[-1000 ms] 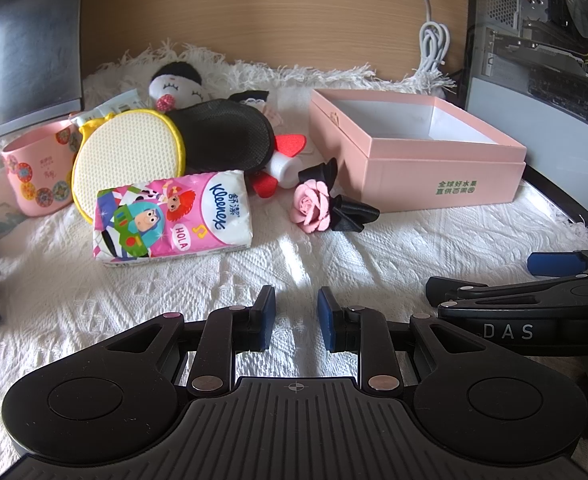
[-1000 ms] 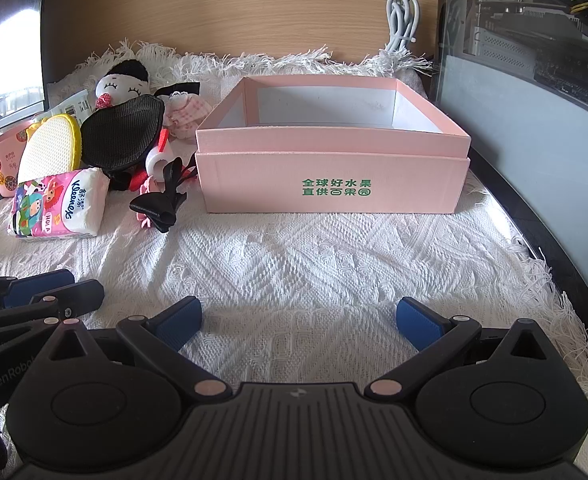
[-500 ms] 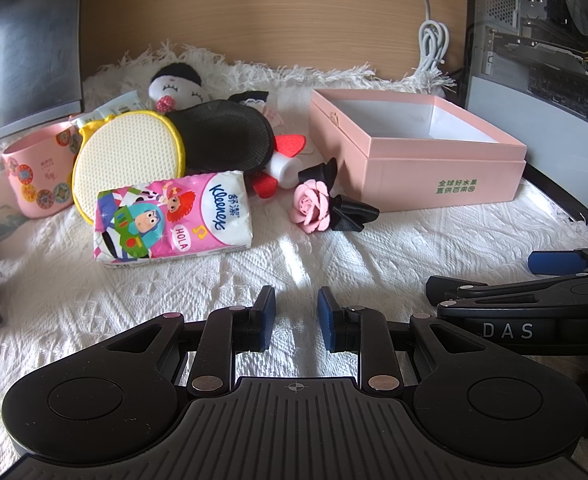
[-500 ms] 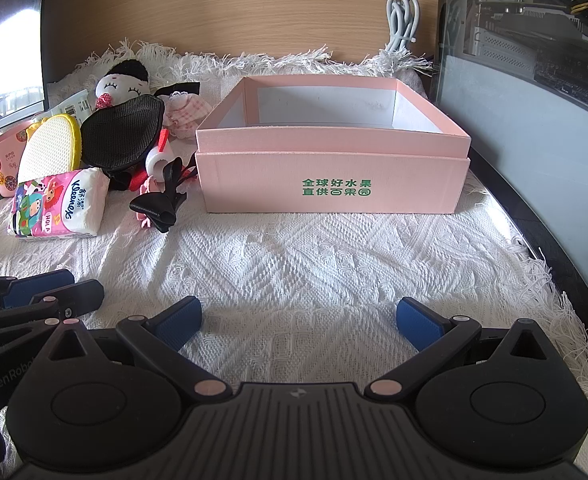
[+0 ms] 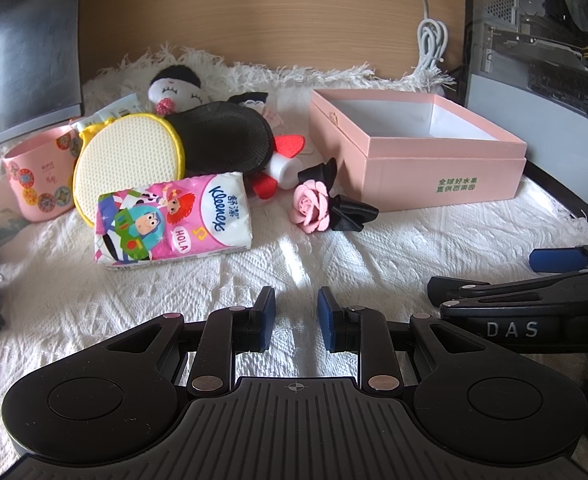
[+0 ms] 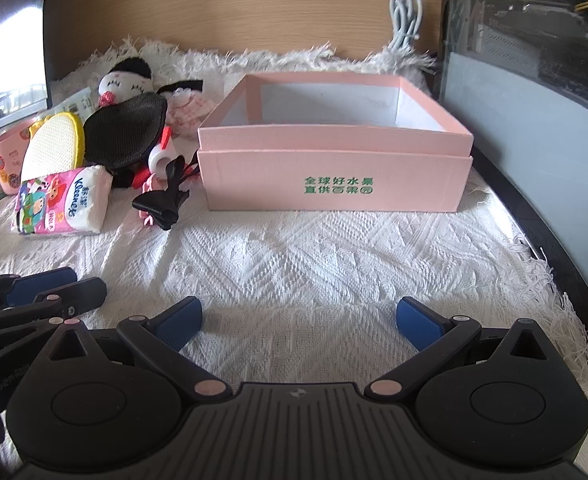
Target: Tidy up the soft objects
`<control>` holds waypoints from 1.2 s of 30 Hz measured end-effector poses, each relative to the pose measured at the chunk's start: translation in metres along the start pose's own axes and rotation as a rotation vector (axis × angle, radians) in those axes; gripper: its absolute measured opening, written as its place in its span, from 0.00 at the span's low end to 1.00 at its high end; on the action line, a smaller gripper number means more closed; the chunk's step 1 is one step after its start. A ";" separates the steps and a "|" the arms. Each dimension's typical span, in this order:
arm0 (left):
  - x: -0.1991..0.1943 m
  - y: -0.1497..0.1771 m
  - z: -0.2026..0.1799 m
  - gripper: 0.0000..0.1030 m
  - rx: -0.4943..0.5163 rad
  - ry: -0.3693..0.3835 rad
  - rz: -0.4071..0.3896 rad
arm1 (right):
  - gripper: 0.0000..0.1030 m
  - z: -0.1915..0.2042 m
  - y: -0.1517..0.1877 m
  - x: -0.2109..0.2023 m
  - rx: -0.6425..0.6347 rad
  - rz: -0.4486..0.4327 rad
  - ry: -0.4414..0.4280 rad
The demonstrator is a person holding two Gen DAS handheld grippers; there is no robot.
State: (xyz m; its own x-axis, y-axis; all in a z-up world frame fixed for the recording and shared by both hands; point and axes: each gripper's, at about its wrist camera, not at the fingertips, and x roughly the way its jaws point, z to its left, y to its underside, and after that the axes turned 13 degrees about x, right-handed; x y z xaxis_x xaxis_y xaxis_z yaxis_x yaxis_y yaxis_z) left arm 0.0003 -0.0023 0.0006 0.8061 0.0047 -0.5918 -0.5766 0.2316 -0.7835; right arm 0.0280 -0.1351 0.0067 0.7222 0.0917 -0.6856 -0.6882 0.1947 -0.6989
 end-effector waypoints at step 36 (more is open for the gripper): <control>-0.166 0.107 0.306 0.24 -0.518 -0.263 0.084 | 0.98 0.350 0.019 0.037 -0.574 0.233 -0.593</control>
State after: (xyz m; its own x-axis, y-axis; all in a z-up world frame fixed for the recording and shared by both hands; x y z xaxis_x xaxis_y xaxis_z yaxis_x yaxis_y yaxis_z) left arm -0.1542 0.3190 0.0725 0.7228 0.2590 -0.6406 -0.5764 -0.2853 -0.7657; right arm 0.0655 0.2136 0.0395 0.3648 0.5945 -0.7166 -0.6368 -0.4022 -0.6578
